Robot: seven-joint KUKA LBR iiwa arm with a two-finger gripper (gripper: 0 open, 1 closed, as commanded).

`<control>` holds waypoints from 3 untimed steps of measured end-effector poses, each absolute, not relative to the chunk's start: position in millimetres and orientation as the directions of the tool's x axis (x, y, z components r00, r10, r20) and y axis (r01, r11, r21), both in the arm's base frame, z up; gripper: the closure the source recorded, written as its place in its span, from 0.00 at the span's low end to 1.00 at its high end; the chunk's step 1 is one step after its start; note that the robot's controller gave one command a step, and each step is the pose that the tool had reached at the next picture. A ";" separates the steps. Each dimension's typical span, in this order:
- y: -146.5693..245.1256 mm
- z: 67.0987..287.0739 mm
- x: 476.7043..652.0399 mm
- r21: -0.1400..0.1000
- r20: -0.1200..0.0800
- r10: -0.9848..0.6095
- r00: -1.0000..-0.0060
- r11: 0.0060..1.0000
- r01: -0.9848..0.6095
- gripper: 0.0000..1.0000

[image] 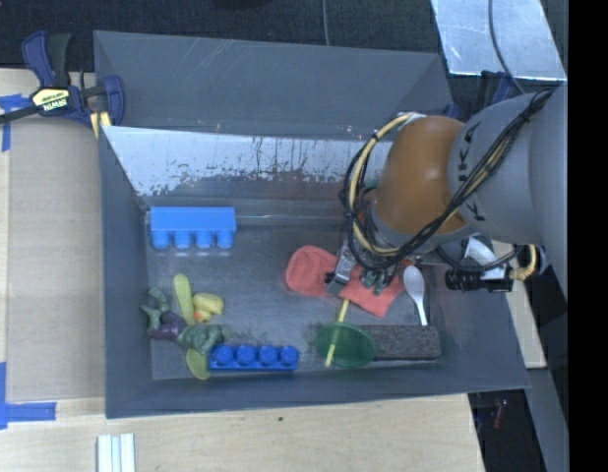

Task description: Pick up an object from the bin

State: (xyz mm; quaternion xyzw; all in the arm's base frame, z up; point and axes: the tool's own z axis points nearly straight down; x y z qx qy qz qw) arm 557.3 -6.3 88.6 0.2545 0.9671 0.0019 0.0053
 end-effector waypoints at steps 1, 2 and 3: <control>-6.6 124.5 556.7 0.005 -0.007 0.492 -0.871 0.871 0.492 1.00; -6.6 162.4 557.6 0.006 -0.010 0.492 -0.871 0.871 0.492 1.00; -6.8 191.7 559.4 0.010 -0.017 0.490 -0.871 0.872 0.490 1.00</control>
Offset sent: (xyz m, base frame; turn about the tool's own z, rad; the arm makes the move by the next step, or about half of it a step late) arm -0.0010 -0.0002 0.0370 -0.0006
